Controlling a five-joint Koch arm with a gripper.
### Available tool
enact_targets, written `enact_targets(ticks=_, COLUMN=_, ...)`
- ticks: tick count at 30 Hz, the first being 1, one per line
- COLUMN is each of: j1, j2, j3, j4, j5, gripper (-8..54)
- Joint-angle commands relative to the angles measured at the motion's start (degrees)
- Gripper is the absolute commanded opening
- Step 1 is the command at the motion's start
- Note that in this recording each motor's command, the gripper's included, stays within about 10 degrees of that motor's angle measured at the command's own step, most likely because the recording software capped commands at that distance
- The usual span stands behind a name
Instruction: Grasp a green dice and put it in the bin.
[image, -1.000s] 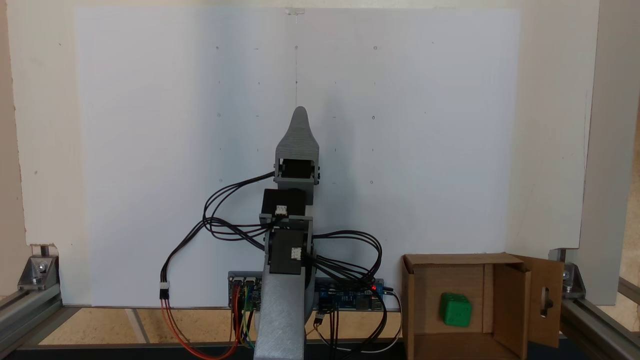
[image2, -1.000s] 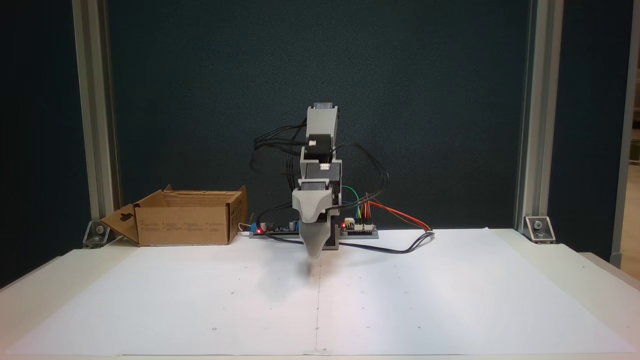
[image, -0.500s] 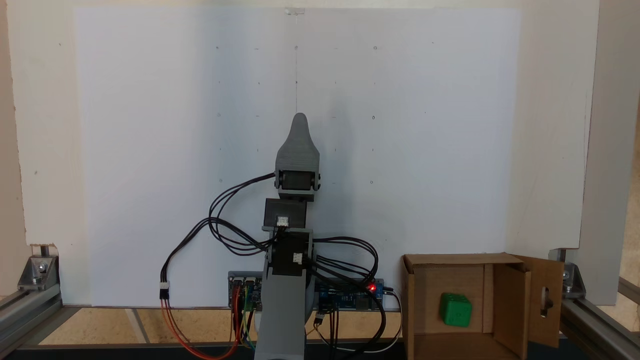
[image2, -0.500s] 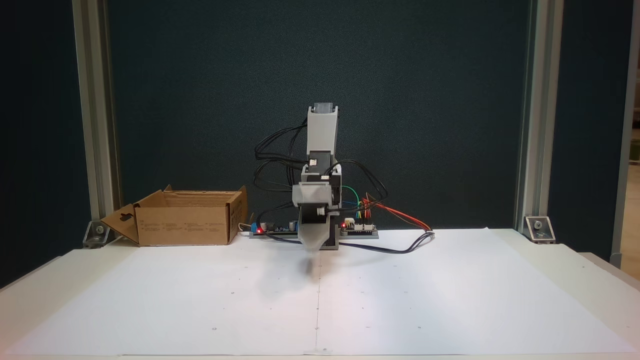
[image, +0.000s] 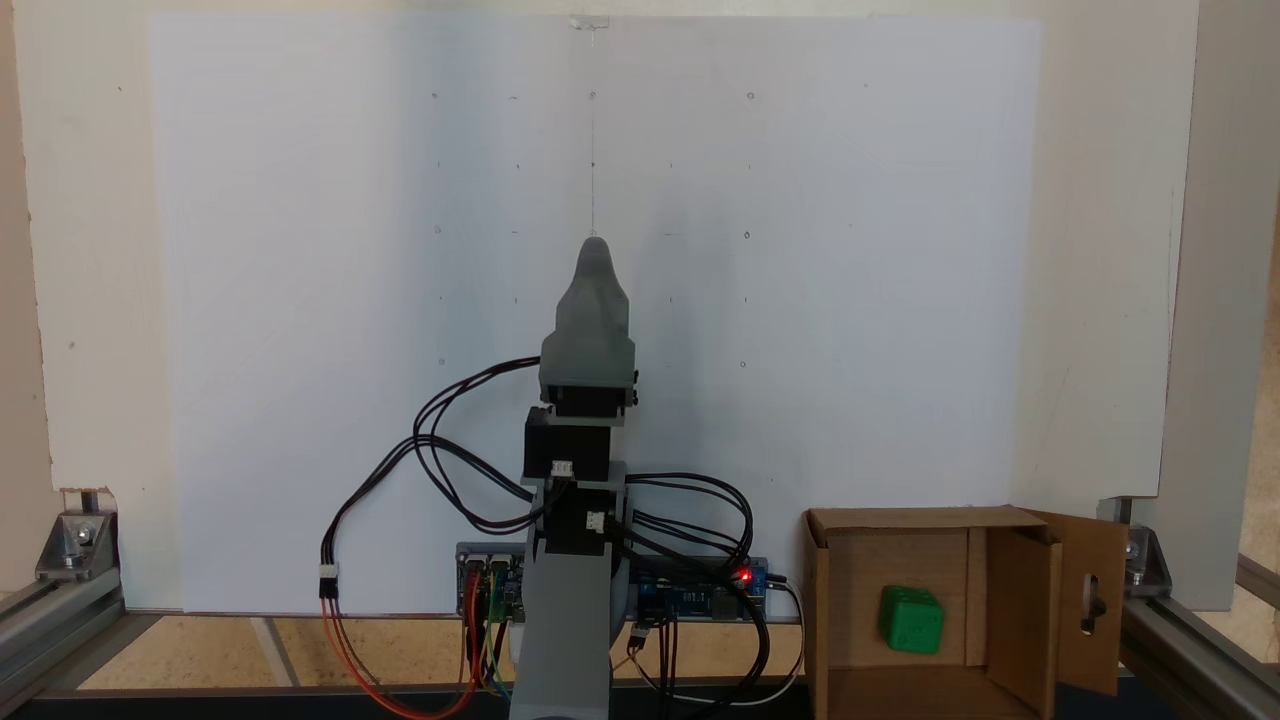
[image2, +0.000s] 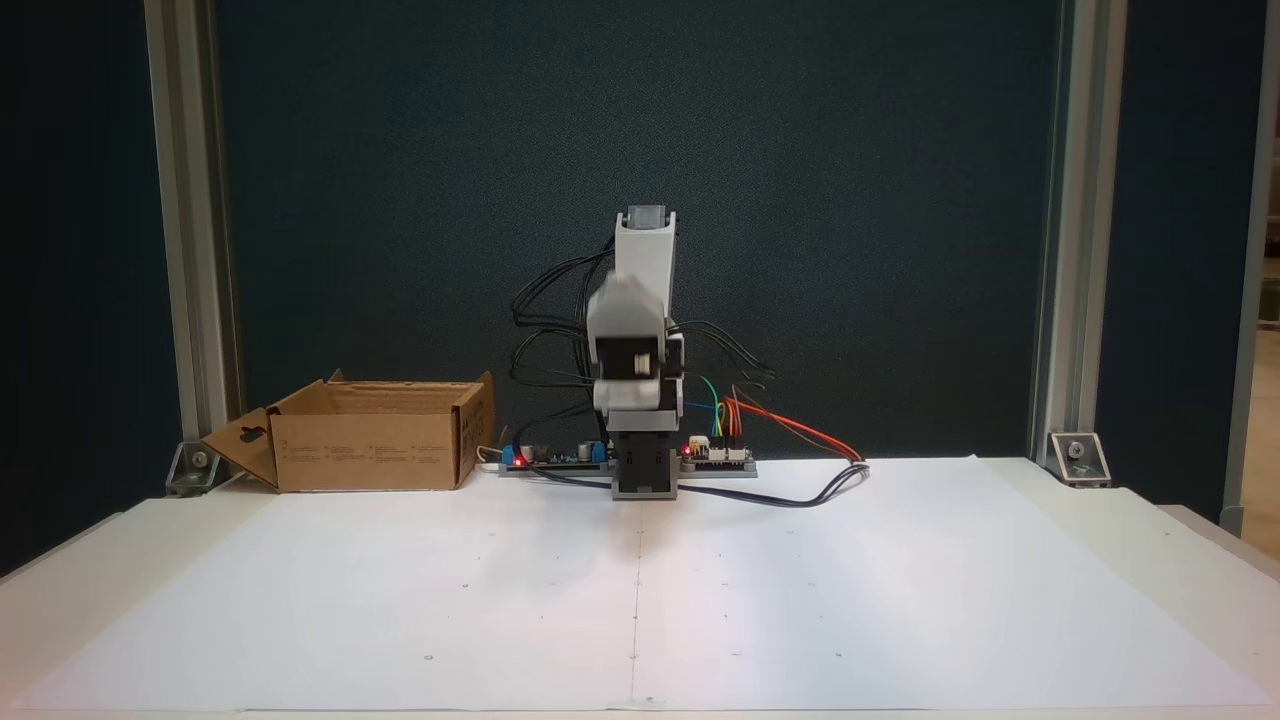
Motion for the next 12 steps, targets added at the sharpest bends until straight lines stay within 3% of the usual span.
enact_targets(ticks=1, j1=0.0, j2=6.15, j3=2.81, j4=-9.3, j5=1.23, gripper=44.6)
enact_targets(ticks=12, j1=0.0, j2=6.15, j3=2.81, j4=-13.62, j5=1.14, gripper=44.6)
